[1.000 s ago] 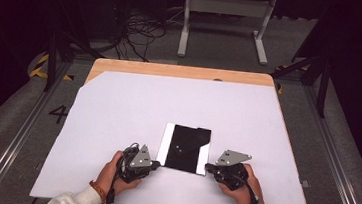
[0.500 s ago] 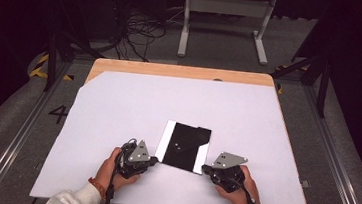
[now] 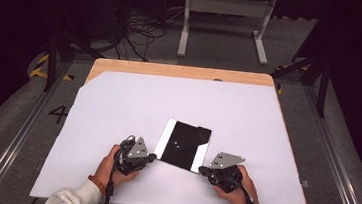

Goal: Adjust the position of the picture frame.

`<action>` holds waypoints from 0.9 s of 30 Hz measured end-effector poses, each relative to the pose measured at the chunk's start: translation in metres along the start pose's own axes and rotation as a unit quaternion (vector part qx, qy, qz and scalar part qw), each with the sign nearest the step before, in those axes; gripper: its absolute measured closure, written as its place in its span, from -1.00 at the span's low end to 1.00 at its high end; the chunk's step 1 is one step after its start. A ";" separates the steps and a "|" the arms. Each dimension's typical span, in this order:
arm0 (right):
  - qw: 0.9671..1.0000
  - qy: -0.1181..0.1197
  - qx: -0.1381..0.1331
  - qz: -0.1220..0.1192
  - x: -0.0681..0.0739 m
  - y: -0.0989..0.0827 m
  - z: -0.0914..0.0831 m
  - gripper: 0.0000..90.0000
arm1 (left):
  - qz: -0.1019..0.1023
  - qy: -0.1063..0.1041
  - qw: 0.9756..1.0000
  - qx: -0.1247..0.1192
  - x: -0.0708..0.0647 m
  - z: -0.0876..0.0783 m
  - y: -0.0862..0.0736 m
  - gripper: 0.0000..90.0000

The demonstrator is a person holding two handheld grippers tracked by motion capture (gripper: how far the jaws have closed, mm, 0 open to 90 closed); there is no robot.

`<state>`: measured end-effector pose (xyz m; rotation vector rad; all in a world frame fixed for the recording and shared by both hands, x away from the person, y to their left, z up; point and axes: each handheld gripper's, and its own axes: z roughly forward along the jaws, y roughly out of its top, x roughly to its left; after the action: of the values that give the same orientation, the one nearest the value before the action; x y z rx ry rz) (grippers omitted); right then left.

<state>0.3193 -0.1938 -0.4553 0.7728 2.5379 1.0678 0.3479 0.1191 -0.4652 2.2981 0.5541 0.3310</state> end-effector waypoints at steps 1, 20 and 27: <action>1.000 -0.005 -0.003 -0.001 -0.002 0.001 -0.001 1.00 | 0.000 0.000 1.000 -0.001 0.000 0.000 0.000 0.99; 0.992 -0.096 -0.051 0.068 -0.091 0.020 0.013 1.00 | 0.007 0.001 1.000 0.000 0.000 0.000 0.000 1.00; 0.990 -0.114 -0.045 0.074 -0.100 0.029 0.022 1.00 | 0.010 -0.001 1.000 0.004 0.001 0.000 0.001 1.00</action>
<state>0.4219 -0.2214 -0.4446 1.0079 2.2551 1.0645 0.3488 0.1186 -0.4646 2.3132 0.5327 0.3380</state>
